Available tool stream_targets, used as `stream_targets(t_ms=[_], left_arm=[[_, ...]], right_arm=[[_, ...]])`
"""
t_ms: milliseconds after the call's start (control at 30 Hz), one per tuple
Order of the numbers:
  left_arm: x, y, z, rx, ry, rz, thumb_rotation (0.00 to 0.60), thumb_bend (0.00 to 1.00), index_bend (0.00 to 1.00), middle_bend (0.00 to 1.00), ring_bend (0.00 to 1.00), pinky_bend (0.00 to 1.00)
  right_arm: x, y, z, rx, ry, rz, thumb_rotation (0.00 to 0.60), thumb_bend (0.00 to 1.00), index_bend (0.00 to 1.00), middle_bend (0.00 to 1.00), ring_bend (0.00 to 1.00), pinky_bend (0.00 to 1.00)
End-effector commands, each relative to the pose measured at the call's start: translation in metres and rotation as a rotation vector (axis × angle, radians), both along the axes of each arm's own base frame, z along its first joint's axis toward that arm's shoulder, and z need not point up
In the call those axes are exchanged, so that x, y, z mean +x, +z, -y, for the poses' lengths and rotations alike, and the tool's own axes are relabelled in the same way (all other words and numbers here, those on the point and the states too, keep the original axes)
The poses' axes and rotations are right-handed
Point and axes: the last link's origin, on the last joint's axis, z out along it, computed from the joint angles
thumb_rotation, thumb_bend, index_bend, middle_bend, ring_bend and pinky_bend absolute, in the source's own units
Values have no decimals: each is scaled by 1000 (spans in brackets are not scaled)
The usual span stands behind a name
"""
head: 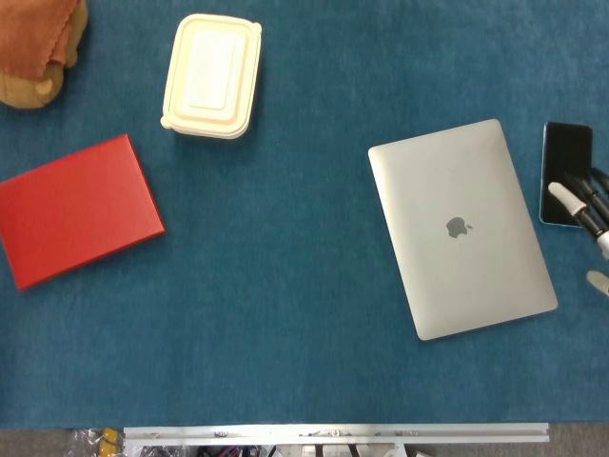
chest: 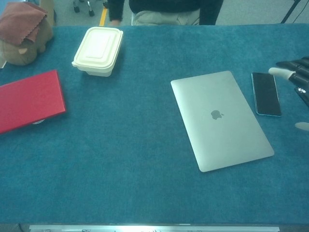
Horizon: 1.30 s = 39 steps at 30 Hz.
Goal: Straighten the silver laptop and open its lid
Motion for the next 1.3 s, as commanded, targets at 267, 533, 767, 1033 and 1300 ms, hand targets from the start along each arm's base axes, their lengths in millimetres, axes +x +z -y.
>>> stream_targets(t_ms=[267,533,767,1033,1300], left_arm=[[-3,-1,-2,-3,7,8,600,138,11,0,0,0],[-4,0,-2,-1,12,12,600,138,10,0,0,0],[-6,-2,-2,-4,16,15,600,138,10,0,0,0],[-8,0,-2,1,19,17,600,138,10,0,0,0],[-10,-1,-2,-5,24,27,600,138,10,0,0,0]], right_arm=[[-15,-22,-2,18,-28,-38,600,0,0,4,0,18],[-25,-35,-3,37,-26,-82,600,0,0,3,0,17],[-30,-49,-5,63,-13,-101,600,0,0,2,0,16],[-34,-61,-9,81,16,-123,600,0,0,0,0,16],[-38,-67,-7,95,28,-154,600,0,0,0,0,16]])
